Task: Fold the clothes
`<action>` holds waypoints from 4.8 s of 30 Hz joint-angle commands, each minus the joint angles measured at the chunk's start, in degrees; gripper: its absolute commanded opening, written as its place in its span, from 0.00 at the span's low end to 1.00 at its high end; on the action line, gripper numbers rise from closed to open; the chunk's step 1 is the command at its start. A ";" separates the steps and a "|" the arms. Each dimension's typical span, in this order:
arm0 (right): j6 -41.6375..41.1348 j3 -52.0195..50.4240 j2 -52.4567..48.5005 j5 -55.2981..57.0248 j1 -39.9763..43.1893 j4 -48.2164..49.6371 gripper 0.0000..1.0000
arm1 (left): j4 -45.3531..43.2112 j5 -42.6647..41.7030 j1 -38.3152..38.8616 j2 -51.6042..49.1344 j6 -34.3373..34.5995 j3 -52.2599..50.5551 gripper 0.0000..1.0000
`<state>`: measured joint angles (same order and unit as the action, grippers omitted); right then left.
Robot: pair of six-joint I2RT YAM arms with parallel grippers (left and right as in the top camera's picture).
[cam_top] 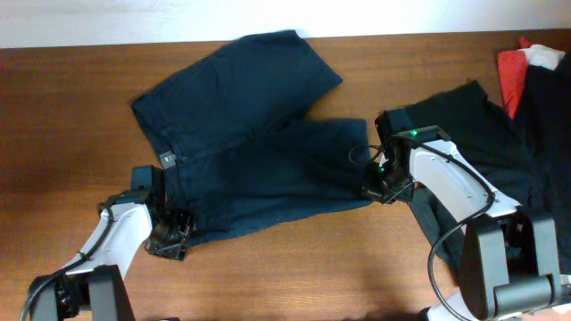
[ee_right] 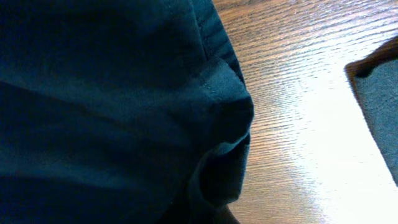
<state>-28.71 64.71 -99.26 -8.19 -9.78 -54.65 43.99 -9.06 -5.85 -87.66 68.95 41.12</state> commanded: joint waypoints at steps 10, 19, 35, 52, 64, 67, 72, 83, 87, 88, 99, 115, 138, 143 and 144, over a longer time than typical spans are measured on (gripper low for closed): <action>1.97 1.05 4.66 1.60 1.99 -2.45 0.04 | 1.22 -8.63 0.07 1.53 -29.79 1.90 0.01; 4.76 8.41 35.52 7.67 10.84 -18.34 0.04 | 20.63 -4.44 8.11 33.73 -37.79 15.04 0.01; 22.84 15.04 7.78 1.31 4.00 14.40 0.04 | 16.31 14.82 5.95 7.43 -15.61 18.86 0.01; 22.47 15.04 -2.54 1.07 2.36 31.10 0.99 | -4.02 9.70 -3.06 -4.37 -32.63 29.68 0.98; 22.29 15.04 1.49 -10.67 1.92 3.82 0.75 | -19.32 -12.87 -1.38 -4.26 -46.34 -1.95 0.54; 22.29 15.04 1.49 -10.69 1.92 3.82 0.74 | -20.02 -13.73 0.48 -4.26 -46.31 -1.95 0.34; 22.34 15.02 1.44 -10.71 1.46 3.80 0.29 | -15.32 -12.09 0.50 -4.00 -46.36 0.55 0.01; 19.06 14.97 -15.72 -17.14 -23.76 12.39 0.04 | 28.35 -7.87 0.11 0.33 -54.07 40.28 0.01; 16.11 14.97 -23.80 -21.66 -32.70 22.25 0.04 | 28.74 -9.70 0.11 0.33 -54.07 41.00 0.01; 15.72 14.97 -25.40 -21.53 -35.34 25.49 0.04 | 29.16 -10.95 0.11 0.33 -54.10 41.81 0.01; 21.55 17.29 -13.73 -9.05 -12.39 -2.29 0.08 | 29.18 -8.79 0.11 0.37 -54.31 43.36 0.01; 18.73 1.70 -14.49 -1.70 -8.66 7.61 0.04 | 15.80 -20.15 21.53 0.35 -47.74 43.34 0.01; 17.75 22.88 -14.21 2.60 1.05 -11.61 0.17 | 1.90 -13.60 36.44 -12.63 -43.89 43.34 0.02; 19.28 31.69 -14.23 2.69 6.43 -19.12 0.17 | -0.92 -13.57 40.22 -12.74 -43.91 43.34 0.26; 19.30 31.69 -14.23 2.69 6.45 -19.41 0.17 | -1.84 -13.42 40.72 -12.74 -43.95 43.34 0.52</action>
<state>-10.04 95.44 -113.84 -6.39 -3.77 -73.32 44.14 -22.26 32.95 -100.20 25.23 83.26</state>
